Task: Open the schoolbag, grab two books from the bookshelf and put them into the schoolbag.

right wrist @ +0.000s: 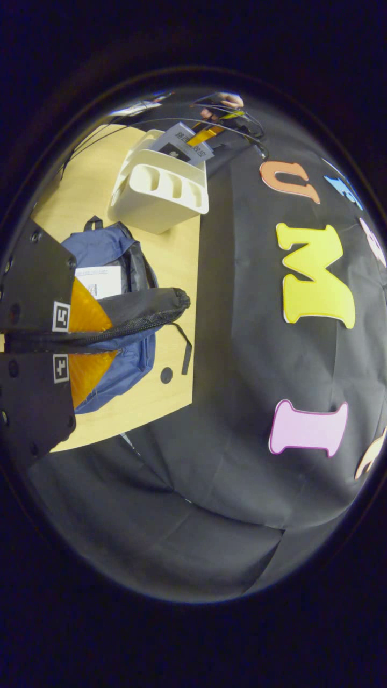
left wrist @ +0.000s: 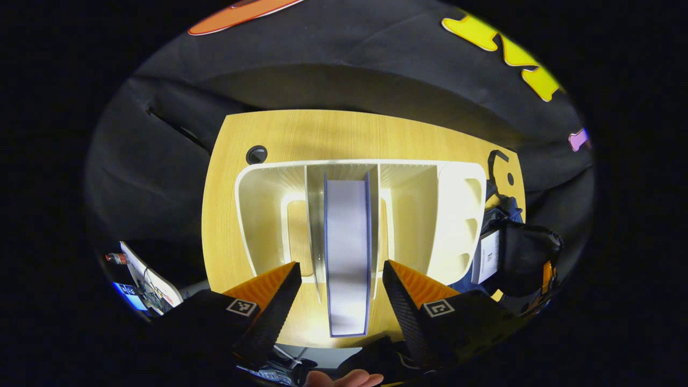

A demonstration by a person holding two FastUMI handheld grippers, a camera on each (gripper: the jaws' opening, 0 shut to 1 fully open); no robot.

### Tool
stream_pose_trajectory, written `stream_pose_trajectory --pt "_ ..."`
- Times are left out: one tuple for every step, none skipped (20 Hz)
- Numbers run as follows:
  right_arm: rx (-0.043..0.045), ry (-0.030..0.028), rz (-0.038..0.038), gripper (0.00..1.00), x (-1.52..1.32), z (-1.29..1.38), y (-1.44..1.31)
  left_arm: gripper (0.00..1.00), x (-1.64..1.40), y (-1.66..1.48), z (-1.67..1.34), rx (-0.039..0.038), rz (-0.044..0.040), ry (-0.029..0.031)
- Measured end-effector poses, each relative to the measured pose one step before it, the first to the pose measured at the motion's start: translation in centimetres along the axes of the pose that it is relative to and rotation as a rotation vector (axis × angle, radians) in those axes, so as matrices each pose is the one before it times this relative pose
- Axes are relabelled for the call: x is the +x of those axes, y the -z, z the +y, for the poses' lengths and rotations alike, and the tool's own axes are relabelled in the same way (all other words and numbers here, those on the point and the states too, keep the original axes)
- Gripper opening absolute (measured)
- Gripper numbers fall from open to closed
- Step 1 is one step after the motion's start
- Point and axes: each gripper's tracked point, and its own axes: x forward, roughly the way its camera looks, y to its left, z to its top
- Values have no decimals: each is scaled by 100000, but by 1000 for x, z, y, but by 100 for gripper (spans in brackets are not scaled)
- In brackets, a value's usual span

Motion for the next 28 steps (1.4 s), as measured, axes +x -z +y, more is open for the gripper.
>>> stream_pose_trajectory --pt "-303 -15 -11 0 53 59 20 96 498 208 118 -120 1161 -135" --pt "-77 -80 105 2 2 13 109 96 374 44 -102 -105 940 281" --pt "214 25 38 0 96 -66 19 96 448 169 -11 -167 954 -224" --pt "223 114 122 0 78 -50 62 100 270 11 -27 68 218 -307" --pt "392 30 192 0 -17 -136 65 94 335 91 64 258 599 -89" --pt "199 167 73 0 81 -37 32 96 180 78 -73 -149 383 109" --pt "25 91 33 0 -8 -77 -31 92 242 -31 -56 -724 403 -231" --pt "170 4 99 0 114 -87 -17 87 168 -138 62 -804 -57 -788" --pt "134 1 103 2 17 -54 14 84 229 -105 194 -338 88 -1060" --pt "-2 -48 76 2 114 -17 13 77 137 28 208 -98 569 -903" --pt "-42 -89 -111 0 5 -28 -12 73 51 130 19 -101 706 -258" --pt "-108 11 -32 0 -27 -88 26 68 59 52 32 -205 623 -395" --pt "4 24 107 0 98 -85 -29 68 190 108 80 -27 579 -441" --pt "114 -148 57 2 -8 -7 129 64 118 51 20 -27 658 -466" --pt "344 -188 125 0 17 -20 36 63 154 125 82 -194 670 -674" --pt "79 -156 -17 0 124 -23 64 57 -4 124 12 -604 816 -127" --pt "-70 -266 -114 0 -38 -14 -18 52 32 85 -73 -1244 46 -623" --pt "-279 -267 -128 0 -74 67 -34 48 -258 143 130 -1968 -40 -658" --pt "-664 -265 -128 2 -42 25 -61 47 -435 436 -113 -769 573 -284" --pt "-570 -83 -429 2 -64 -62 -14 45 -735 190 163 335 -802 -800" --pt "-140 -360 -140 0 38 24 -44 44 -782 132 111 577 -2109 43" --pt "122 -394 -102 2 -65 47 -6 44 -1061 243 25 78 -1649 226" --pt "128 -315 124 2 -119 -40 146 44 -1159 575 19 -340 -1080 139" --pt "167 -343 16 2 -31 80 93 44 -1357 734 136 -131 -887 198" --pt "21 -13 67 2 -68 37 3 45 -1467 835 226 -205 -867 84" --pt "5 -331 -36 2 -40 37 48 45 -1554 944 189 -538 -628 -223" --pt "-124 -452 -150 2 -51 168 14 43 -1475 978 226 91 -1030 -82" --pt "-94 -469 -67 0 -36 141 50 44 -1672 873 61 256 -1266 452"
